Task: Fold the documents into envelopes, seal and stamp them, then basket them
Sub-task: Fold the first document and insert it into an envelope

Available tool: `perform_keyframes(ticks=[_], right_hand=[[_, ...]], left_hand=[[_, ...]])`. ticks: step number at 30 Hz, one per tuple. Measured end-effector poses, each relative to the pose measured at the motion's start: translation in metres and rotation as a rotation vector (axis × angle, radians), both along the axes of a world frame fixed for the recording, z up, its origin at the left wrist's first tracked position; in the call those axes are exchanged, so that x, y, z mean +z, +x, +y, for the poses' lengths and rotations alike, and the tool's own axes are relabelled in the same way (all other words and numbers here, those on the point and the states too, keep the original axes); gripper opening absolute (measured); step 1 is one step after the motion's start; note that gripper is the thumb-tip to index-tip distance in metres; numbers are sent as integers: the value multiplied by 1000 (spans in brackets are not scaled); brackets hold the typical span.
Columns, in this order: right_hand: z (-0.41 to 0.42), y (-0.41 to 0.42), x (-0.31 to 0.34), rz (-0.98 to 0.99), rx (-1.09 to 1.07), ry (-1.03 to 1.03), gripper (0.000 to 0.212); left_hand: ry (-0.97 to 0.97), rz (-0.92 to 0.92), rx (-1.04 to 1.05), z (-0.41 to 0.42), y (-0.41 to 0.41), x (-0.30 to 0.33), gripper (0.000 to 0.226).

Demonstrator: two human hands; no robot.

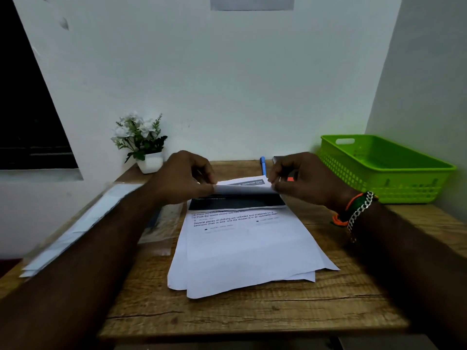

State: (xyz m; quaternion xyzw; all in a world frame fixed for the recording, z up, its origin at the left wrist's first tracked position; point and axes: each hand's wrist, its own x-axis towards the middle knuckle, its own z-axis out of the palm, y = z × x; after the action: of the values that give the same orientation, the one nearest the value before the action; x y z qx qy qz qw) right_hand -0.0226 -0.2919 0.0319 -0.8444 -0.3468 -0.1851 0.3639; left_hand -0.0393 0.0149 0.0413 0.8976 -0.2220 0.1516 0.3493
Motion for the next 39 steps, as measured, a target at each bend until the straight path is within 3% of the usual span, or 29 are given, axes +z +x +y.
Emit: perform_keyframes(ticks=[5, 10, 14, 18, 25, 30, 34, 39], right_hand=[[2, 3, -7, 119, 55, -121, 15], [10, 6, -18, 44, -44, -183, 14], [27, 9, -31, -39, -113, -375, 31], [36, 3, -31, 16, -125, -489, 35], [37, 2, -30, 11, -147, -518, 34], [35, 6, -32, 47, -159, -492, 33], [36, 5, -32, 54, -165, -492, 31], [39, 5, -32, 33, -184, -510, 32]], left_hand=[[159, 82, -68, -4, 2, -9, 10], [181, 64, -55, -9, 3, -17, 9], [128, -15, 29, -21, 9, -30, 17], [355, -37, 16, -33, 15, -44, 38], [551, -35, -1, -44, 9, -38, 40], [542, 48, 233, -28, 8, -23, 33], [655, 22, 397, -17, 6, -14, 33], [583, -16, 254, -43, 3, -30, 37]])
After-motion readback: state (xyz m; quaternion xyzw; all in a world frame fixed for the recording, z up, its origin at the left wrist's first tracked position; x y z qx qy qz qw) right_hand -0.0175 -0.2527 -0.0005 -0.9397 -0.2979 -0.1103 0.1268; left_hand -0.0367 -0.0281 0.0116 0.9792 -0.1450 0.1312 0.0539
